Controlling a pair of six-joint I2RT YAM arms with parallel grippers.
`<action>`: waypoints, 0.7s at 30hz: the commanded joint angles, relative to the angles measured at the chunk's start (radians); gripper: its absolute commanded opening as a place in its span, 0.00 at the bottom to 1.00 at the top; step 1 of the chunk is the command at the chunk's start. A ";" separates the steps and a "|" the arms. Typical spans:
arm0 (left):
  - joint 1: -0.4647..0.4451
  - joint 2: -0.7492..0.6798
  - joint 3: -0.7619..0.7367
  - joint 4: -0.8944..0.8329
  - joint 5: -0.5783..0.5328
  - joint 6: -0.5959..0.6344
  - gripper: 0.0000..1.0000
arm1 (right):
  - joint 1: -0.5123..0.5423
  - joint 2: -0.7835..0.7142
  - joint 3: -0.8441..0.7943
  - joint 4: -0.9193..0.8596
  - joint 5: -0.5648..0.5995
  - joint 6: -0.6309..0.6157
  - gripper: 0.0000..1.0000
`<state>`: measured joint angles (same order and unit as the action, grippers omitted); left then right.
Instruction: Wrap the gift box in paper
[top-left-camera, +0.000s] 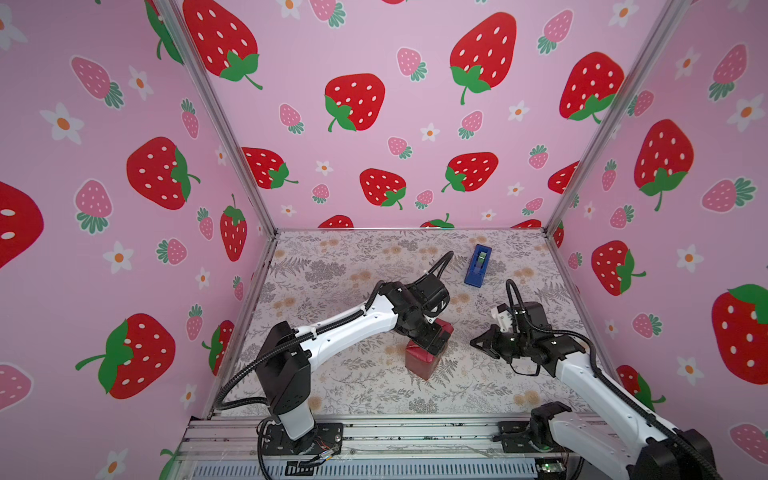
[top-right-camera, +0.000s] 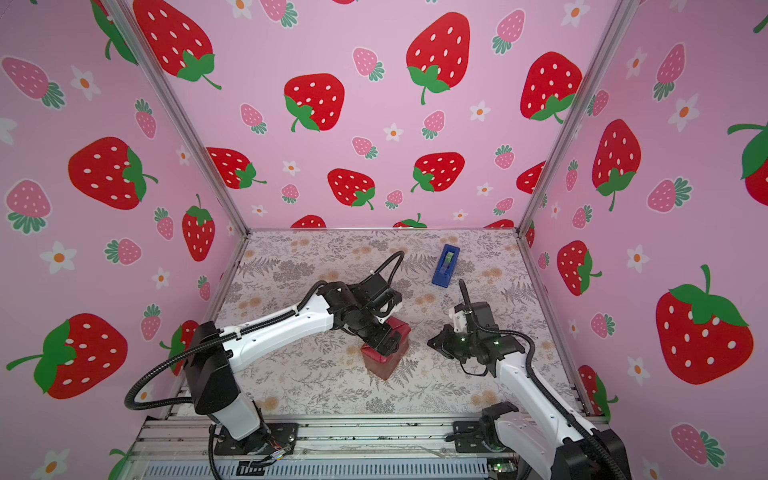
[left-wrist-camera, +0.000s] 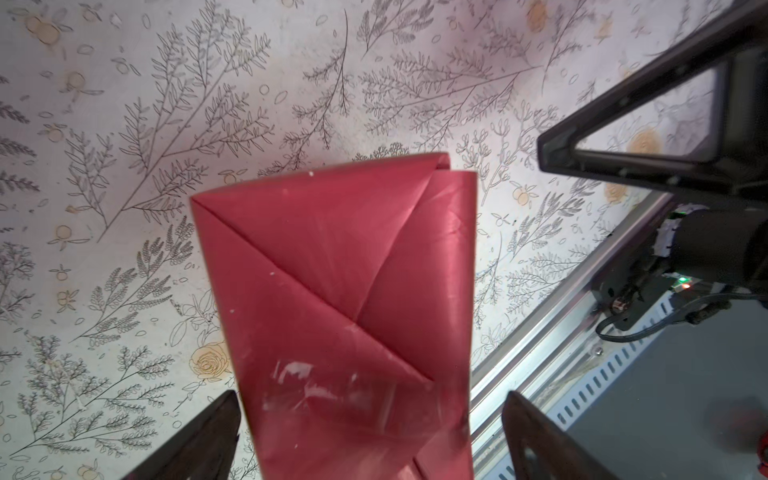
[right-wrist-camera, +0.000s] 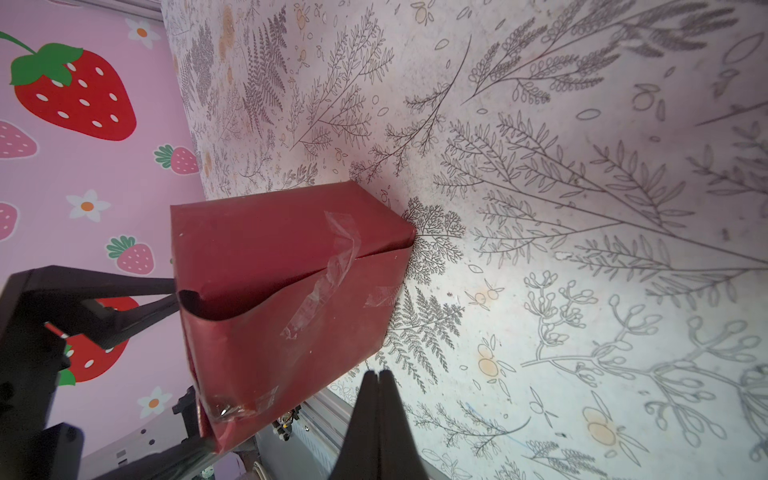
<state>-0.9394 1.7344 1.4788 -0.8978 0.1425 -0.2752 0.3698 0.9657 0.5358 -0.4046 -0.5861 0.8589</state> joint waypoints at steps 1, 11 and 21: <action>-0.016 0.023 0.052 -0.033 -0.033 -0.035 0.99 | -0.014 -0.001 0.002 0.000 -0.029 -0.022 0.00; -0.024 0.067 0.047 -0.011 -0.053 -0.053 0.92 | -0.026 0.013 -0.008 0.006 -0.047 -0.044 0.00; 0.032 0.009 0.030 0.047 -0.012 -0.058 0.87 | -0.040 0.022 0.008 -0.007 -0.049 -0.063 0.00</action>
<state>-0.9371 1.7992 1.4887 -0.8814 0.1135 -0.3202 0.3393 0.9798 0.5358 -0.4049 -0.6285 0.8139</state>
